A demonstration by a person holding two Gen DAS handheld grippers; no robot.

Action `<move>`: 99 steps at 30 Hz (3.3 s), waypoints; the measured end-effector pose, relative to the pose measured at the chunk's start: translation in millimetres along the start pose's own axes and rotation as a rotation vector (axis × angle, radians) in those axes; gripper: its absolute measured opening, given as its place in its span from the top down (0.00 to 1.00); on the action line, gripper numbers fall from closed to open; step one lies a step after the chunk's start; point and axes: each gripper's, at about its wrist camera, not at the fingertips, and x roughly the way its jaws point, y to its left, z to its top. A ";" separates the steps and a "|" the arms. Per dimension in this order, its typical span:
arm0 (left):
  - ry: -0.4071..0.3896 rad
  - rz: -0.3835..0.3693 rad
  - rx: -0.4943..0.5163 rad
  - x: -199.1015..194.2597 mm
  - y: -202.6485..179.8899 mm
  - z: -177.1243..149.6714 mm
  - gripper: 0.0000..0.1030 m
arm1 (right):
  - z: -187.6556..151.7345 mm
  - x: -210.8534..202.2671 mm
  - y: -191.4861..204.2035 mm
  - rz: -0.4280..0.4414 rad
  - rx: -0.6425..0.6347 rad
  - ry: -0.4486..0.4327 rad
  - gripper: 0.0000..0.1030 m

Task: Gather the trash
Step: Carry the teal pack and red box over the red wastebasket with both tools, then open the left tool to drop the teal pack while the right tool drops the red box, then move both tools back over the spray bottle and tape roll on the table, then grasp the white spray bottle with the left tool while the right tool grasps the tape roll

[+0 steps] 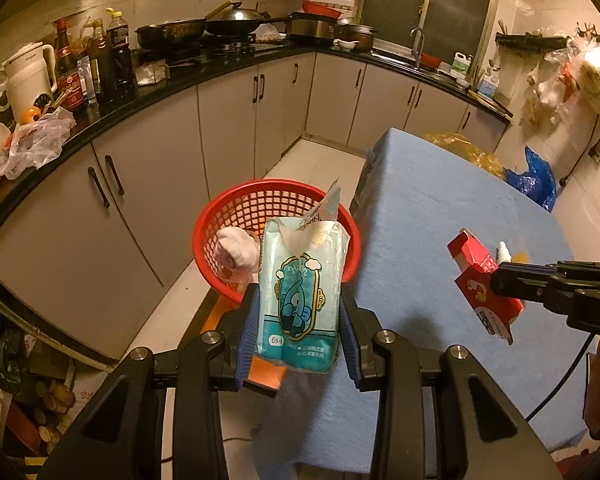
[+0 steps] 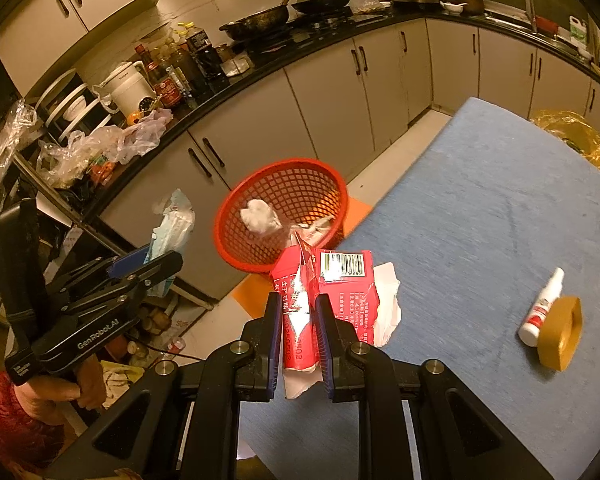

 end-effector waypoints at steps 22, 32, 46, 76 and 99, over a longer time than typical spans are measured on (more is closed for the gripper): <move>0.073 -0.009 0.004 90.8 49.1 55.4 0.62 | 116.1 116.8 10.6 0.120 0.167 0.016 0.81; 0.059 -0.022 0.027 93.1 42.5 60.8 0.40 | 116.4 108.7 -5.3 0.088 0.213 -0.015 0.62; 0.067 -0.080 0.101 58.9 -22.9 25.5 0.33 | 8.6 20.3 -49.3 -0.046 0.313 -0.053 0.56; 0.180 -0.238 0.345 44.0 -174.1 -2.9 0.32 | -67.3 -46.3 -222.2 -0.275 0.477 -0.074 0.93; 0.318 -0.229 0.427 208.6 -346.7 2.9 0.70 | -187.7 -181.2 -218.7 -0.363 0.578 -0.113 0.93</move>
